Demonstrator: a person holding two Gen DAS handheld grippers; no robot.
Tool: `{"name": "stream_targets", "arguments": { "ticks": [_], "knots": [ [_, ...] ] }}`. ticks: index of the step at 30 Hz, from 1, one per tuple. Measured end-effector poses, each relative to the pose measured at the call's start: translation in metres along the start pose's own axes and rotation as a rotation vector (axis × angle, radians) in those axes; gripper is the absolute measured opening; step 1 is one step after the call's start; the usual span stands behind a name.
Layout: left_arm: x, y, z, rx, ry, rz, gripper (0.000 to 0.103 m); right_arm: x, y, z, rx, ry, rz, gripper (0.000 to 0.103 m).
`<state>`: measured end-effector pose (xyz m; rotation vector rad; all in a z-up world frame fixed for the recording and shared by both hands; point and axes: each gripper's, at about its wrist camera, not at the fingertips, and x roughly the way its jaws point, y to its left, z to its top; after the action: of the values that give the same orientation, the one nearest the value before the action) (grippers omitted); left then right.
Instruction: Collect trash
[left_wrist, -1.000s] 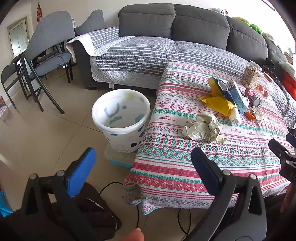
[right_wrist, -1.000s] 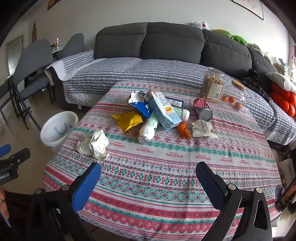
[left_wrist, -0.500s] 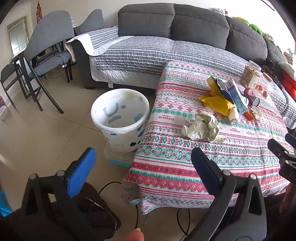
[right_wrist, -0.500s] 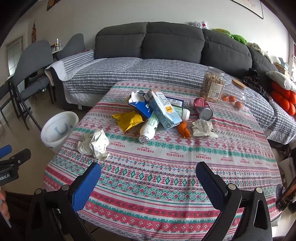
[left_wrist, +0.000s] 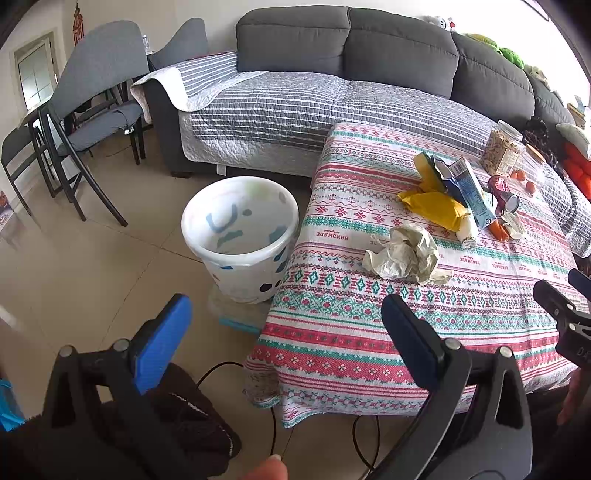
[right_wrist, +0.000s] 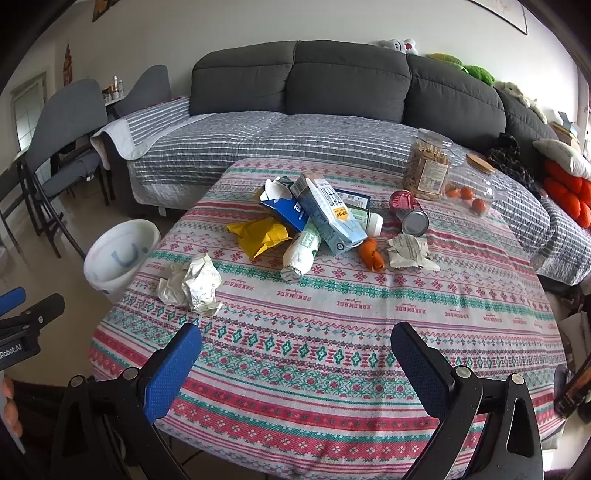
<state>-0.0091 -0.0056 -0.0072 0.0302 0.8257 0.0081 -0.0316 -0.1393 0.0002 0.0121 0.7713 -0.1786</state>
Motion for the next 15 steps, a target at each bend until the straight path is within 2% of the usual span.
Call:
{"name": "stream_targets", "arguments": {
  "ticks": [3, 15],
  "knots": [
    [0.0, 0.0, 0.0, 0.0, -0.001, -0.004, 0.102, 0.0, 0.001, 0.001, -0.009, -0.017, -0.009, 0.103],
    [0.001, -0.002, 0.004, 0.001, -0.003, -0.014, 0.102, -0.001, -0.007, 0.013, 0.004, 0.006, 0.005, 0.103]
  ]
}}
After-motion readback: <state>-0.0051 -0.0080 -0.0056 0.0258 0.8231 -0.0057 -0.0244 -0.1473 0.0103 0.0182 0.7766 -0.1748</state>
